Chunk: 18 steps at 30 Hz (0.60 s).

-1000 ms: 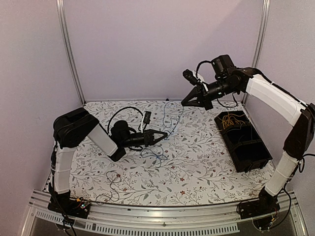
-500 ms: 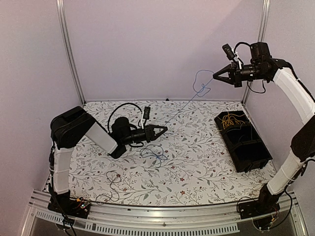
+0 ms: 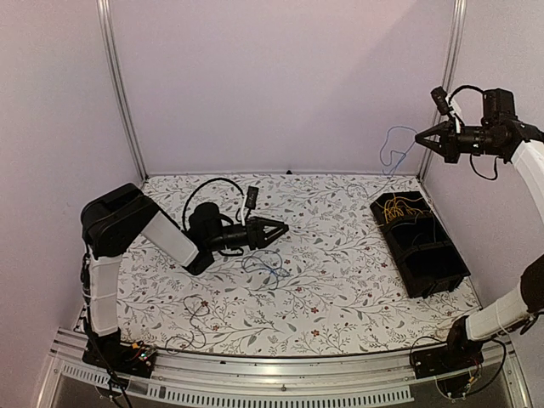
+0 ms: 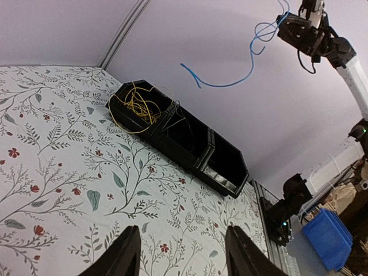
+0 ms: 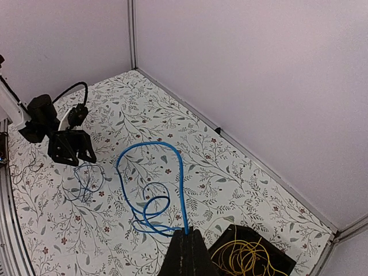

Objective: Untangle the cables

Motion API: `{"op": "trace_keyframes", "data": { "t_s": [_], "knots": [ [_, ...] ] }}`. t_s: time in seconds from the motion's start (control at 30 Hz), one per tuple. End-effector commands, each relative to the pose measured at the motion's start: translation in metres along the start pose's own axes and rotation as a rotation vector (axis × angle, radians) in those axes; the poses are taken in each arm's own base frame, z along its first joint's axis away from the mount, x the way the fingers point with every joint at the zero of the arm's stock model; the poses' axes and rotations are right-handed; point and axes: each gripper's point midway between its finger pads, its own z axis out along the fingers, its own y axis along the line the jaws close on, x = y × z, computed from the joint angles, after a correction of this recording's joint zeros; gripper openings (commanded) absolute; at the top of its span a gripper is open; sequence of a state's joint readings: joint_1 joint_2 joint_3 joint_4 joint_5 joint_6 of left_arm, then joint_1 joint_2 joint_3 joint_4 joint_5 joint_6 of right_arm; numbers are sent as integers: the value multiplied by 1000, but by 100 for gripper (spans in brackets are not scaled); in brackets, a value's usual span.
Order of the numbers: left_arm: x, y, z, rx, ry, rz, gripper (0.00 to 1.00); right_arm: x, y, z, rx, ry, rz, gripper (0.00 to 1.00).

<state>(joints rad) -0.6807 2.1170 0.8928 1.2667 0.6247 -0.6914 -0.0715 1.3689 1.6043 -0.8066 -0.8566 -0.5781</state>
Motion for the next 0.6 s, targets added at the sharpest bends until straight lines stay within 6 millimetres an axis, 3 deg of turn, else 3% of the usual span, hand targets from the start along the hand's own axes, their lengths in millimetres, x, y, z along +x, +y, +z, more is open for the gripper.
{"op": "trace_keyframes", "data": {
  "t_s": [0.0,0.2,0.57],
  "knots": [
    [-3,-6,3,28,6,28,53,27,-12,-22,94,57,30,0],
    [-3,-2,8,24,23,25,52,66,-13,-48,137,133,88,0],
    [1,14,5,-15,36,0,49,133,20,-79,203,347,111,0]
  ]
}}
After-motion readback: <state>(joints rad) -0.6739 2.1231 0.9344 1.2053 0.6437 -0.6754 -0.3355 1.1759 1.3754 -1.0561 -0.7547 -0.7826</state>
